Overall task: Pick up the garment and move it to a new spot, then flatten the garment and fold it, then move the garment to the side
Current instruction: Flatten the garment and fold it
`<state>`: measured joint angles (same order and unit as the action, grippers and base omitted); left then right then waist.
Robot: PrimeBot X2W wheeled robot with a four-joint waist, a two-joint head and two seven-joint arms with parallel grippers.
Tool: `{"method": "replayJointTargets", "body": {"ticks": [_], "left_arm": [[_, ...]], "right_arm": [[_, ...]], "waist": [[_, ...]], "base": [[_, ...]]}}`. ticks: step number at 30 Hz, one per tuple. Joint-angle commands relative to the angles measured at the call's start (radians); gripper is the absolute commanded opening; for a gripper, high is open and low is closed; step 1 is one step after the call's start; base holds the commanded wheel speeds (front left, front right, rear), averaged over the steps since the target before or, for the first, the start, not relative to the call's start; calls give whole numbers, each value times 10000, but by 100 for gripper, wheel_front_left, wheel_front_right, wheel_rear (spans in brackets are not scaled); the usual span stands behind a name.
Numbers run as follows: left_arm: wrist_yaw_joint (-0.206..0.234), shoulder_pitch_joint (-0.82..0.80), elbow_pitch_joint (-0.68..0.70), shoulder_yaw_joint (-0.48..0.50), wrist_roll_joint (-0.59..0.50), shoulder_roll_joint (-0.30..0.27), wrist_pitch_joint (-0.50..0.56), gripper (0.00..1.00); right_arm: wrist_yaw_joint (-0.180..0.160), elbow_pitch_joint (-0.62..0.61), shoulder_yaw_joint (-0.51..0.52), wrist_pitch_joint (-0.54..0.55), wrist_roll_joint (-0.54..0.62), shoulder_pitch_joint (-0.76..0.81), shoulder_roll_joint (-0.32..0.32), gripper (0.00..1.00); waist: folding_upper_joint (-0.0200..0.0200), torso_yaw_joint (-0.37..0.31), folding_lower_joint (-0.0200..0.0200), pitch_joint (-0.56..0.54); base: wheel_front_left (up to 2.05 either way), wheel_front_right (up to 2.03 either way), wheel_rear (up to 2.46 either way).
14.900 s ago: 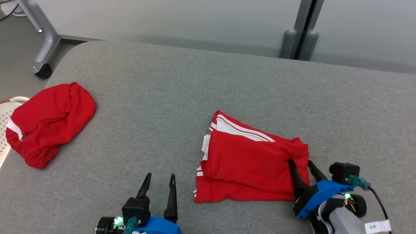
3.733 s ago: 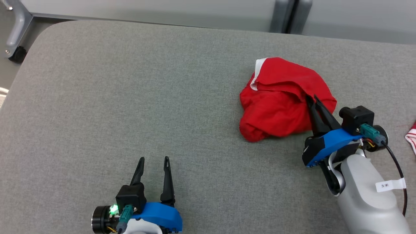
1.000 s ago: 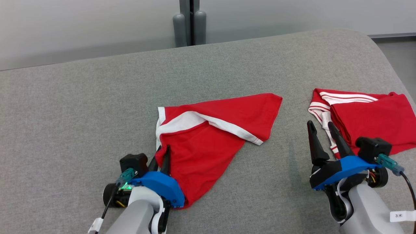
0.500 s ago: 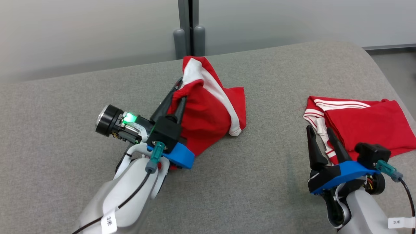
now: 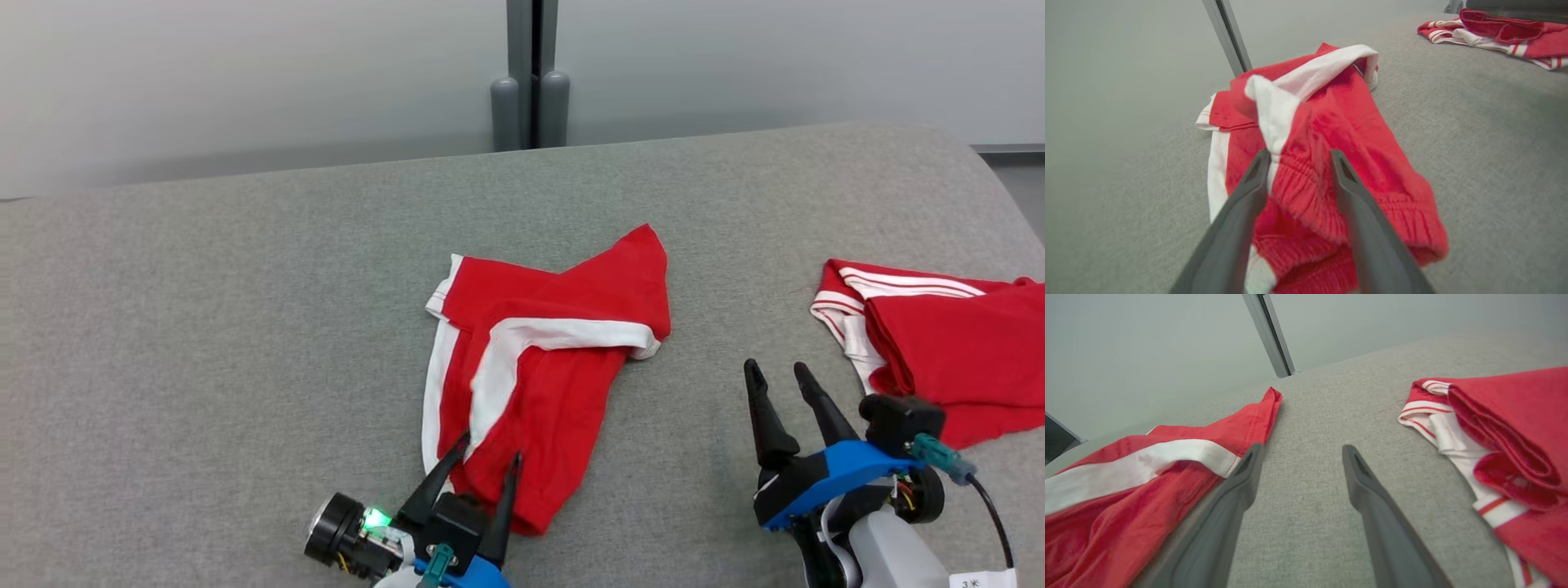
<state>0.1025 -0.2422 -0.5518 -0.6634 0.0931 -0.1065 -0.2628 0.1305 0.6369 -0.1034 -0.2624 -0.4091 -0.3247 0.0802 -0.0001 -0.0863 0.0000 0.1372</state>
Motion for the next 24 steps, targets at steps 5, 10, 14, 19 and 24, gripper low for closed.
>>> {"method": "replayJointTargets", "body": {"ticks": [5, 10, 14, 19, 24], "left_arm": [[96, 509, 146, 264, 204, 337, -27, 100], [149, 625, 507, 557, 282, 488, -27, 100], [106, 684, 700, 641, 213, 538, -27, 100], [71, 672, 789, 730, 180, 565, -26, 100], [100, 662, 1011, 656, 330, 569, -27, 100]], "right_arm": [[3, 335, -640, -29, 90, -141, 185, 100], [3, 860, -1226, -29, 497, -564, 490, 100], [3, 1356, -1306, -29, 950, -850, 662, 100], [3, 1777, -752, -29, 1734, -1081, 773, 100], [3, 2043, -304, -29, 2481, -1262, 794, 100]], "waist": [[1, 537, 0, 132], [1, 1193, 0, 247], [1, 1732, 0, 346], [1, 2167, 0, 496], [1, 2408, 0, 625]], "base": [[0, 0, 0], [0, 0, 0], [0, 0, 0], [0, 0, 0], [0, 0, 0]]}}
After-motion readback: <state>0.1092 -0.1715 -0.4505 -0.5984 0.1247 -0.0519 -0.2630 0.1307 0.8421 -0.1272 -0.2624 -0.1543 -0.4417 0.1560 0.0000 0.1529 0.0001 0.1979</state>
